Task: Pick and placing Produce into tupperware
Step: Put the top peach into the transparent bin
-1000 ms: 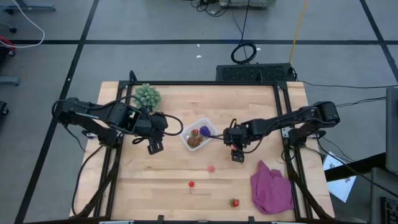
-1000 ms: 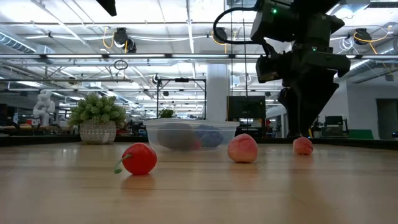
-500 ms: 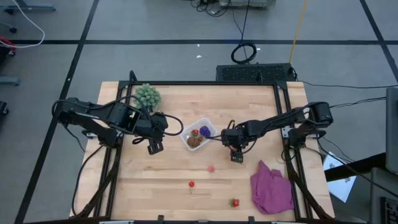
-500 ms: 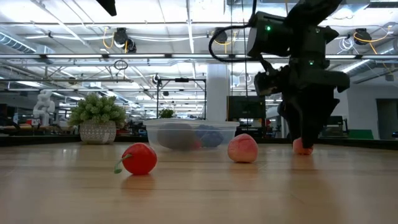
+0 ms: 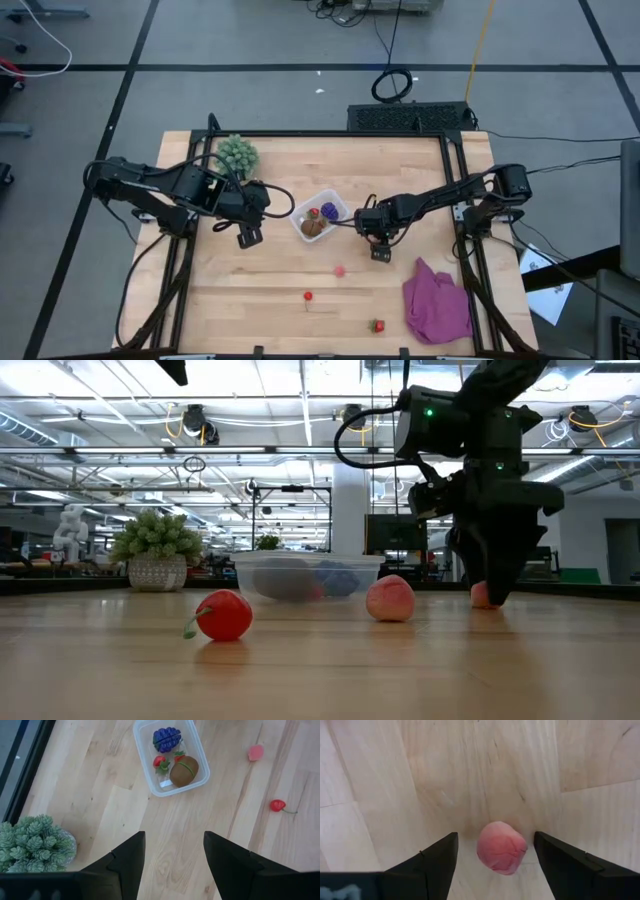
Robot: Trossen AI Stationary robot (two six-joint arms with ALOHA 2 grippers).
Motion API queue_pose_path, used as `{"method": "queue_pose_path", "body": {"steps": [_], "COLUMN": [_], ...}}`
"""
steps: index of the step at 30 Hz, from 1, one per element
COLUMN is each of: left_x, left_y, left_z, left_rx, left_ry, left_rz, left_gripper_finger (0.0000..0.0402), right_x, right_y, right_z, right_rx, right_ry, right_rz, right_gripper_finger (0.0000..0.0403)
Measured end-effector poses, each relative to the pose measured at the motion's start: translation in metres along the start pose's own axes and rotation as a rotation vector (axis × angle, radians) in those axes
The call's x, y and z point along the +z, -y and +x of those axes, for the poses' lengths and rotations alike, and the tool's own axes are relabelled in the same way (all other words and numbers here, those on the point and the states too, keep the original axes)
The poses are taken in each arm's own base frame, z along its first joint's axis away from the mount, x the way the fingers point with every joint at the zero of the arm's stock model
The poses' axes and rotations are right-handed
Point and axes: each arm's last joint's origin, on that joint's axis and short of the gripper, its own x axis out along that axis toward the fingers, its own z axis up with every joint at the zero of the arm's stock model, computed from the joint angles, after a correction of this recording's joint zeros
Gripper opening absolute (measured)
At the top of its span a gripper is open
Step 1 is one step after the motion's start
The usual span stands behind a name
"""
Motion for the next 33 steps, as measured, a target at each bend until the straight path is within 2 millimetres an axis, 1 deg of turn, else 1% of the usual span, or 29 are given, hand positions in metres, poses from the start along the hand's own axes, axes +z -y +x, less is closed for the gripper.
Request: {"method": "queue_pose_path", "body": {"steps": [3,13,16,19,21,25,30,33], "left_x": [0.000,0.000,0.000,0.001,0.001,0.001,0.001,0.001], "left_y": [0.000,0.000,0.000,0.000,0.000,0.000,0.000,0.000], "left_z": [0.000,0.000,0.000,0.000,0.000,0.000,0.000,0.000], "left_rx": [0.000,-0.001,-0.002,-0.003,-0.003,-0.003,-0.003,-0.003], "left_ry": [0.000,0.001,0.004,0.005,0.005,0.005,0.007,0.007], "left_rz": [0.000,0.000,-0.001,-0.002,-0.002,-0.002,0.002,0.005], "left_gripper_finger": [0.0207,0.0207,0.0207,0.0207,0.0207,0.0207,0.0207,0.0207], "right_x": [0.000,0.000,0.000,0.000,0.003,0.018,0.047,0.063], "right_y": [0.000,0.001,0.001,-0.001,-0.003,-0.009,-0.021,-0.024], "right_z": [0.000,0.000,0.000,-0.004,-0.011,-0.037,-0.070,-0.085], "right_rx": [-0.002,-0.016,-0.013,0.010,0.029,0.050,0.080,0.090], "right_ry": [-0.001,0.000,0.002,0.001,0.022,0.133,0.316,0.444], "right_rz": [0.004,0.013,0.013,0.012,0.007,-0.011,-0.100,-0.163], "right_gripper_finger": [0.0232,0.0136,0.0116,0.0107,0.0107,0.0112,0.0113,0.0113]}}
